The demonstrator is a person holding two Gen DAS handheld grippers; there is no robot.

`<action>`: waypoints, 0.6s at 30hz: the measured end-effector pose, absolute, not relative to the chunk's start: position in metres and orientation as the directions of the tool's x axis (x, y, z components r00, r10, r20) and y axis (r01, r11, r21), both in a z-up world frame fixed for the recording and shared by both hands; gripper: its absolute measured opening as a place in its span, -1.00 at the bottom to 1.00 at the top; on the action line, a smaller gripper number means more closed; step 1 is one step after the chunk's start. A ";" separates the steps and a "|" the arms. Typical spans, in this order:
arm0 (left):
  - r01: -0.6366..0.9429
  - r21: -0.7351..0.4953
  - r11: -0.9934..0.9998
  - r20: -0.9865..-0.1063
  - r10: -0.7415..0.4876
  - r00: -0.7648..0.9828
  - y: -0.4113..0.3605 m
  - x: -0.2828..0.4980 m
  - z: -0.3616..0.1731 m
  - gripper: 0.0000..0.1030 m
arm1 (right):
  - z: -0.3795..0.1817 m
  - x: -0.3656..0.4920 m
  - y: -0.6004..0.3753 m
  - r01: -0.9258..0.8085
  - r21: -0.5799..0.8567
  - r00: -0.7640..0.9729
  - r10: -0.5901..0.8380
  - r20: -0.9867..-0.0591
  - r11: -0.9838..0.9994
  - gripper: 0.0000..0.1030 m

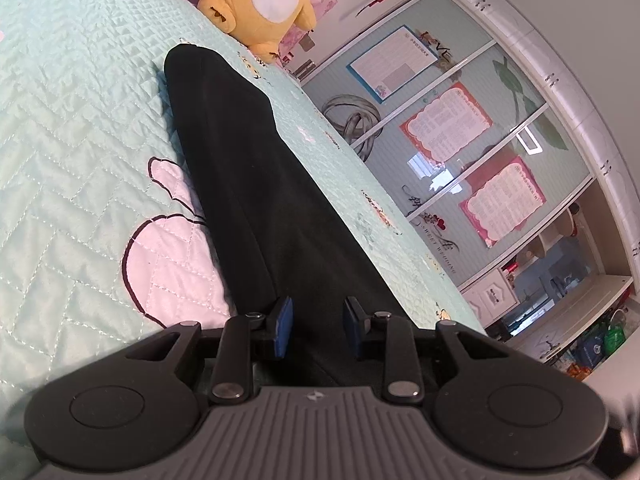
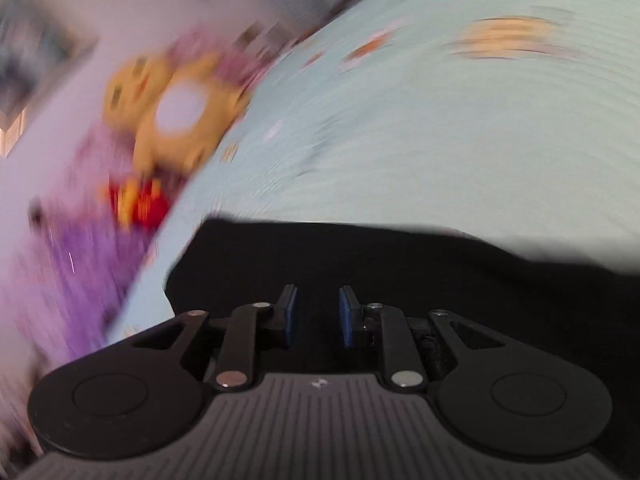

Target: Fold clothes

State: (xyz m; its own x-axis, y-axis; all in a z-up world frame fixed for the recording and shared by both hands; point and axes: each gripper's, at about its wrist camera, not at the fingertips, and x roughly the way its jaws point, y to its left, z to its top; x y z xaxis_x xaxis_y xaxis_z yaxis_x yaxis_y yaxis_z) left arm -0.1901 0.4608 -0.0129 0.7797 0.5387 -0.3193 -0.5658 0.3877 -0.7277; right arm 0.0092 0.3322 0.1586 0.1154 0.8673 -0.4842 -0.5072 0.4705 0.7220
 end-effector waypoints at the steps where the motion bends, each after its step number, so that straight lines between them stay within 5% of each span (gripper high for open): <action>1: -0.570 -0.722 0.393 -0.324 0.537 0.779 0.460 -0.189 -0.011 -0.29 | 0.152 0.008 0.297 -0.437 0.750 0.183 0.865 -0.466 0.497 -0.34; 4: -0.575 -0.692 0.436 -0.328 0.520 0.788 0.460 -0.185 0.002 -0.26 | 0.108 0.005 0.243 -0.290 0.837 0.292 0.875 -0.385 0.465 -0.33; 5: -0.565 -0.680 0.467 -0.315 0.510 0.800 0.462 -0.185 0.010 -0.28 | 0.093 0.003 0.235 -0.293 0.853 0.319 0.885 -0.339 0.433 -0.93; 6: -0.557 -0.673 0.486 -0.305 0.504 0.808 0.466 -0.184 0.018 -0.28 | 0.083 0.000 0.229 -0.308 0.858 0.345 0.889 -0.302 0.411 -1.00; 13: -0.605 -0.708 0.365 -0.344 0.569 0.747 0.568 -0.189 0.062 -0.32 | 0.080 -0.002 0.234 -0.348 0.834 0.352 0.884 -0.308 0.429 -1.00; 18: -0.726 -0.628 0.280 -0.457 0.623 0.635 0.664 -0.204 0.026 -0.42 | 0.079 -0.004 0.235 -0.350 0.834 0.354 0.885 -0.303 0.426 -1.00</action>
State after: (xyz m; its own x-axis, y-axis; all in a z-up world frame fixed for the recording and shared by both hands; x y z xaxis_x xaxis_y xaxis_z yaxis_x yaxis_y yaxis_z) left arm -0.2043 0.6643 0.0261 0.6350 0.6228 -0.4571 -0.7264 0.2800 -0.6276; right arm -0.0035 0.2346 0.0792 0.3539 0.8847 -0.3034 -0.3496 0.4260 0.8345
